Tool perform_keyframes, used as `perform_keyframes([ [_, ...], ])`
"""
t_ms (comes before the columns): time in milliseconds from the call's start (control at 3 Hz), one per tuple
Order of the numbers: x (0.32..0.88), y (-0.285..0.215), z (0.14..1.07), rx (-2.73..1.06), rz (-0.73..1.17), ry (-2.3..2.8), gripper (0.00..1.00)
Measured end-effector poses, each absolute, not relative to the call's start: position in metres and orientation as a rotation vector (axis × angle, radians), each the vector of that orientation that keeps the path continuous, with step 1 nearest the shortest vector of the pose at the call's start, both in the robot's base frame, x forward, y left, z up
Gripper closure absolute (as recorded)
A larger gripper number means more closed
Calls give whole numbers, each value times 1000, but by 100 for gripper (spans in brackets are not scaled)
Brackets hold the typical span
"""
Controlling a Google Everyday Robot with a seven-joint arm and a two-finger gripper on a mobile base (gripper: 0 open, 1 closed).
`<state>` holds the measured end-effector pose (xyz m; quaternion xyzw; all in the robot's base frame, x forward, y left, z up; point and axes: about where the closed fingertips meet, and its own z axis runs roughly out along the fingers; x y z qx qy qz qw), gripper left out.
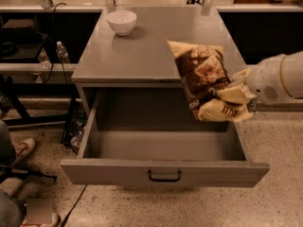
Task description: Pick brown chip bag from top drawer and place on counter
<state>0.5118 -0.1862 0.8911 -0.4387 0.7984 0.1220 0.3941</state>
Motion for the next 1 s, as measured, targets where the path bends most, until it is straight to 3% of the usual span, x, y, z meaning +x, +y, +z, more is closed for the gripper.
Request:
perform_keyframes([
  [667, 644, -165, 930, -1159, 150, 1954, 100],
  [1000, 681, -132, 958, -1185, 141, 1883, 100],
])
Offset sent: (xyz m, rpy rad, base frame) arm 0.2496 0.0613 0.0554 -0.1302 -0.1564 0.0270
